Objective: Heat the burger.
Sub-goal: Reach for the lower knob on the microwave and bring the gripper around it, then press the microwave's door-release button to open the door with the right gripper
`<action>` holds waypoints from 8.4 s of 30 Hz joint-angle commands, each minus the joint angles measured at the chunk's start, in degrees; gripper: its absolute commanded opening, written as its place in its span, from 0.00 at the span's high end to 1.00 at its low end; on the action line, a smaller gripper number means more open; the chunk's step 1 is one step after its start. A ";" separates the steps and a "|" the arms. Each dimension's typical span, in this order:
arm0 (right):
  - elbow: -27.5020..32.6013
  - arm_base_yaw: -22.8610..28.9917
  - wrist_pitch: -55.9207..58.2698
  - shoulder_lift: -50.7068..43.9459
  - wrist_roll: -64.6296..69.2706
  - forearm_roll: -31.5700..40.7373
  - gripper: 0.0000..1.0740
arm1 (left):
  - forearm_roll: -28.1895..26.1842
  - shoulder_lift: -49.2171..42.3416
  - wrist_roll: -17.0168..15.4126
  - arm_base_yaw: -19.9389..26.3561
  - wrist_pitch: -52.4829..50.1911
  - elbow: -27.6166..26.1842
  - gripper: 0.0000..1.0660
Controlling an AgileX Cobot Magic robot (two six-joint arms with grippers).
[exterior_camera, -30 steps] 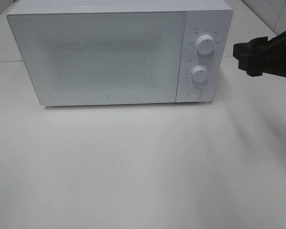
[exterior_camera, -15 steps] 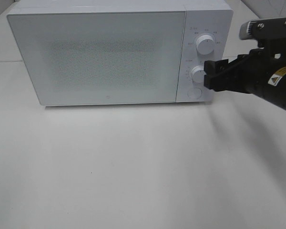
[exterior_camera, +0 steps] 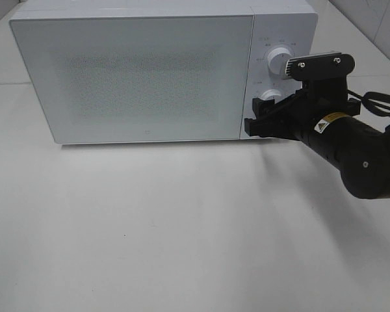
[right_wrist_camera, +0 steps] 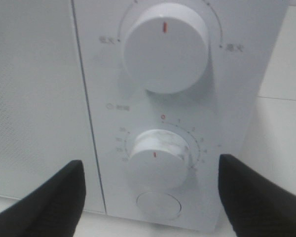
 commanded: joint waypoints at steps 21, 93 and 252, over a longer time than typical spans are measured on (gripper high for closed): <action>-5.56 0.17 -9.91 8.59 0.29 0.86 0.34 | -0.17 -1.26 -0.34 0.17 -0.92 0.06 1.00; -5.61 0.17 -23.03 10.08 95.63 1.03 1.00 | -0.17 -1.26 -0.34 0.17 -0.92 0.06 1.00; 5.79 -23.84 113.96 -107.09 11.23 -16.10 0.47 | -0.11 -1.26 -0.97 0.17 -0.92 0.06 1.00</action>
